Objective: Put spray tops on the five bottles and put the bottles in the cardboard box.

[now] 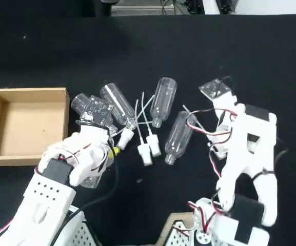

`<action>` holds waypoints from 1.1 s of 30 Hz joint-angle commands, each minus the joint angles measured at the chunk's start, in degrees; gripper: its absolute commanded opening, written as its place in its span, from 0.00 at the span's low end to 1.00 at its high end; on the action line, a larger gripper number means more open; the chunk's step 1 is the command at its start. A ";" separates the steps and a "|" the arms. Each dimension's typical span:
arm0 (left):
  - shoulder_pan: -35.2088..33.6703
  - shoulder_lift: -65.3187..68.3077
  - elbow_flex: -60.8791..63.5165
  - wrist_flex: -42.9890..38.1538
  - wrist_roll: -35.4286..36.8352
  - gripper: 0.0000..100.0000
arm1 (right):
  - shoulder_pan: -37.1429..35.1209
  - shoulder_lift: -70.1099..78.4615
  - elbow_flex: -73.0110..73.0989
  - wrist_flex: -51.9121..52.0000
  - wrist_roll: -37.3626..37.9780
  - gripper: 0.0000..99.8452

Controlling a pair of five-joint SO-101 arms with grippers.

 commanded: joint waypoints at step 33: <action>1.10 -1.32 0.04 -1.32 0.62 0.03 | 15.47 6.29 -34.95 24.62 -20.75 0.01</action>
